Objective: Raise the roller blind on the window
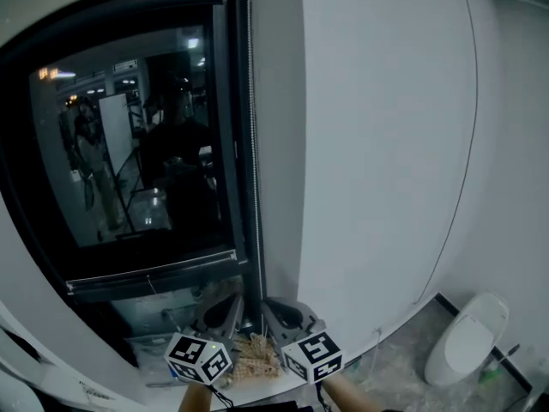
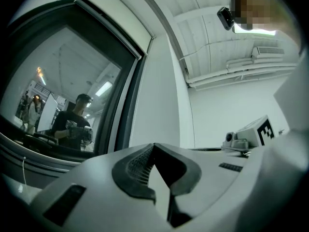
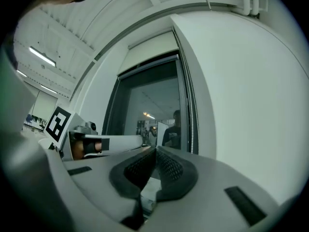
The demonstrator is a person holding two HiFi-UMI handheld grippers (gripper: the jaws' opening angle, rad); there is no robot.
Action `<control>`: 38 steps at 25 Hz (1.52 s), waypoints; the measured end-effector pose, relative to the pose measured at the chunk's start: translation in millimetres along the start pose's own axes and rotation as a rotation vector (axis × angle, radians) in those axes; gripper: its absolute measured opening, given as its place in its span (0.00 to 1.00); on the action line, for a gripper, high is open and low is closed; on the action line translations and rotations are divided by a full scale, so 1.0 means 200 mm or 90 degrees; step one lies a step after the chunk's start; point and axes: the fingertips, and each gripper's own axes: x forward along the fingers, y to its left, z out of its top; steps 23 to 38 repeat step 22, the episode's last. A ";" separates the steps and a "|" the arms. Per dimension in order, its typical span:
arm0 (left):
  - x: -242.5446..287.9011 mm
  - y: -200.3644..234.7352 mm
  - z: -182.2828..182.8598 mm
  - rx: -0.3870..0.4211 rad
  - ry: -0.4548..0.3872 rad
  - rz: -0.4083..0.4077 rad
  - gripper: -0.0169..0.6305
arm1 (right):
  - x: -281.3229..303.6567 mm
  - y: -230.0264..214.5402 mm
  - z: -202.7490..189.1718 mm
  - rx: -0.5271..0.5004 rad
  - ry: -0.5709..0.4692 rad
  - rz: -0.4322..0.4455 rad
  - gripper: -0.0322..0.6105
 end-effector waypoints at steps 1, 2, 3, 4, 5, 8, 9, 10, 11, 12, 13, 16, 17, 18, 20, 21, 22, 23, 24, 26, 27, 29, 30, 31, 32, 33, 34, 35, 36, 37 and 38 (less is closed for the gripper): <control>0.00 -0.01 0.00 0.002 0.003 -0.002 0.04 | 0.00 0.00 0.00 0.001 0.000 0.001 0.06; 0.00 -0.01 -0.01 0.003 0.006 -0.004 0.04 | 0.01 0.00 0.00 0.002 0.000 0.002 0.06; 0.00 -0.01 -0.01 0.003 0.007 -0.004 0.04 | 0.01 0.01 0.00 0.003 0.000 0.002 0.06; 0.00 -0.01 -0.02 0.002 0.008 -0.003 0.04 | 0.01 0.01 0.00 0.003 -0.001 0.003 0.06; -0.01 0.00 -0.02 0.000 0.009 -0.003 0.04 | 0.01 0.01 0.00 0.002 -0.002 0.003 0.06; -0.01 0.00 -0.04 -0.005 0.017 -0.005 0.04 | 0.01 0.02 0.01 -0.002 -0.005 0.004 0.06; -0.01 0.00 -0.04 -0.006 0.019 -0.007 0.04 | 0.01 0.02 0.01 -0.003 -0.006 0.003 0.06; -0.01 0.00 -0.04 -0.006 0.021 -0.008 0.04 | 0.02 0.02 0.02 -0.003 -0.006 0.002 0.06; -0.02 0.00 -0.05 -0.004 0.023 -0.008 0.04 | 0.02 0.02 0.02 -0.002 -0.006 0.002 0.06; -0.02 0.00 -0.05 -0.002 0.026 -0.008 0.04 | 0.02 0.02 0.01 -0.001 -0.005 0.001 0.06; -0.02 0.00 -0.06 0.003 0.028 -0.009 0.04 | 0.02 0.01 0.01 0.000 -0.004 0.000 0.06; -0.02 -0.01 -0.07 0.012 0.035 -0.013 0.04 | 0.02 0.01 0.01 0.001 -0.005 -0.001 0.06; -0.01 -0.01 -0.07 0.010 0.036 -0.015 0.04 | 0.02 0.01 0.01 0.002 -0.005 -0.001 0.06; -0.01 -0.01 -0.07 0.007 0.036 -0.016 0.04 | 0.02 0.01 0.01 0.002 -0.006 -0.001 0.06; -0.02 -0.01 -0.08 0.003 0.037 -0.017 0.04 | 0.02 0.01 0.01 0.003 -0.006 -0.002 0.06; -0.02 -0.01 -0.08 0.001 0.037 -0.017 0.04 | 0.02 0.01 0.01 0.004 -0.006 -0.002 0.06; -0.02 -0.01 -0.09 -0.001 0.038 -0.017 0.04 | 0.03 0.01 0.01 0.004 -0.006 -0.002 0.06; -0.02 -0.01 -0.09 -0.001 0.038 -0.017 0.04 | 0.03 0.01 0.01 0.004 -0.006 -0.002 0.06; -0.02 -0.01 -0.09 -0.001 0.038 -0.017 0.04 | 0.03 0.01 0.01 0.004 -0.006 -0.002 0.06; -0.02 -0.01 -0.09 -0.001 0.038 -0.017 0.04 | 0.03 0.01 0.01 0.004 -0.006 -0.002 0.06; -0.02 -0.01 -0.09 -0.001 0.038 -0.017 0.04 | 0.03 0.01 0.01 0.004 -0.006 -0.002 0.06; -0.02 -0.01 -0.09 -0.001 0.038 -0.017 0.04 | 0.03 0.01 0.01 0.004 -0.006 -0.002 0.06; -0.02 -0.01 -0.09 -0.001 0.038 -0.017 0.04 | 0.03 0.01 0.01 0.004 -0.006 -0.002 0.06; -0.02 -0.01 -0.09 -0.001 0.038 -0.017 0.04 | 0.03 0.01 0.01 0.004 -0.006 -0.002 0.06; -0.02 -0.01 -0.09 -0.001 0.038 -0.017 0.04 | 0.03 0.01 0.01 0.004 -0.006 -0.002 0.06; -0.02 -0.01 -0.09 -0.001 0.038 -0.017 0.04 | 0.03 0.01 0.01 0.004 -0.006 -0.002 0.06; -0.02 -0.01 -0.09 -0.001 0.038 -0.017 0.04 | 0.03 0.01 0.01 0.004 -0.006 -0.002 0.06; -0.02 -0.01 -0.09 -0.001 0.038 -0.017 0.04 | 0.03 0.01 0.01 0.004 -0.006 -0.002 0.06; -0.02 -0.01 -0.09 -0.001 0.038 -0.017 0.04 | 0.03 0.01 0.01 0.004 -0.006 -0.002 0.06; -0.02 -0.01 -0.09 -0.001 0.038 -0.017 0.04 | 0.03 0.01 0.01 0.004 -0.006 -0.002 0.06; -0.02 -0.01 -0.09 -0.001 0.038 -0.017 0.04 | 0.03 0.01 0.01 0.004 -0.006 -0.002 0.06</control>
